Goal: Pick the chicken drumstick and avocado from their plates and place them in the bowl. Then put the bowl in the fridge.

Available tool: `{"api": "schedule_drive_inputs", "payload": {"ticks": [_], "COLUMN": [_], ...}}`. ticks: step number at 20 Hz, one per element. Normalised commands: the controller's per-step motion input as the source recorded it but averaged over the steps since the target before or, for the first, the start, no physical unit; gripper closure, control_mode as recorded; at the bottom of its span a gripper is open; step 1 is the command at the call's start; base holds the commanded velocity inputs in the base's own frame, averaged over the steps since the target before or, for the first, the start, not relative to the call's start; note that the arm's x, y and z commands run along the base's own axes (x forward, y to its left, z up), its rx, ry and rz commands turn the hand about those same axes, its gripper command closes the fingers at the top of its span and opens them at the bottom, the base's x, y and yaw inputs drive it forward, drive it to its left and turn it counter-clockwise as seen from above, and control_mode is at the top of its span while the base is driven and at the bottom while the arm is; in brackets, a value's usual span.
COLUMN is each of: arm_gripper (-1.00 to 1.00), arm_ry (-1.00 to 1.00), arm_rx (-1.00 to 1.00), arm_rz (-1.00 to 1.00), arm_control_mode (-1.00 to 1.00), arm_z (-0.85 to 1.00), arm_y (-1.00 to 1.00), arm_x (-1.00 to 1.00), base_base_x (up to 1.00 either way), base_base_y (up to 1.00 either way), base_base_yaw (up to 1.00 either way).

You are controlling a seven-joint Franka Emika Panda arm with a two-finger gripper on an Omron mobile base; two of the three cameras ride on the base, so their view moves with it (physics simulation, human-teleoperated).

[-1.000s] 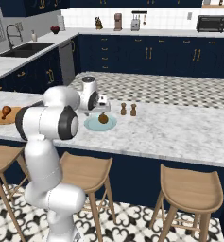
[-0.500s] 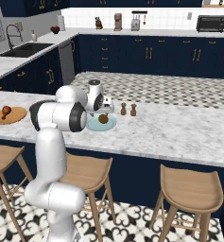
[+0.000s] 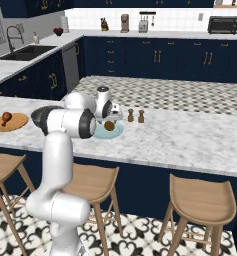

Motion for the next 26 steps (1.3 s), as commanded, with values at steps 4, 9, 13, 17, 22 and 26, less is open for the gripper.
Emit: {"api": "schedule_drive_inputs", "payload": {"ticks": [4,9,13,17,22,26], "arm_gripper": [-1.00,-1.00,-1.00,-1.00,-1.00,1.00], "arm_ry": [0.00,0.00,0.00,-0.01,-0.04,-0.01], "arm_rx": [0.00,0.00,0.00,0.00,0.00,0.00], "arm_rz": [0.05,0.06,0.06,0.06,0.05,0.03], "arm_control_mode": [-1.00,-1.00,-1.00,-1.00,-1.00,-1.00], "arm_z": [-0.19,-0.26,-0.31,-0.30,-0.24,-0.18], "arm_y": [0.00,0.00,0.00,0.00,0.01,0.12], "arm_x": [0.00,0.00,0.00,0.04,0.19,0.15], "base_base_x": [0.00,0.00,0.00,0.00,0.00,0.00], "base_base_y": [0.00,0.00,0.00,0.00,0.00,0.00], "base_base_yaw": [0.00,0.00,0.00,0.00,0.00,0.00]}}
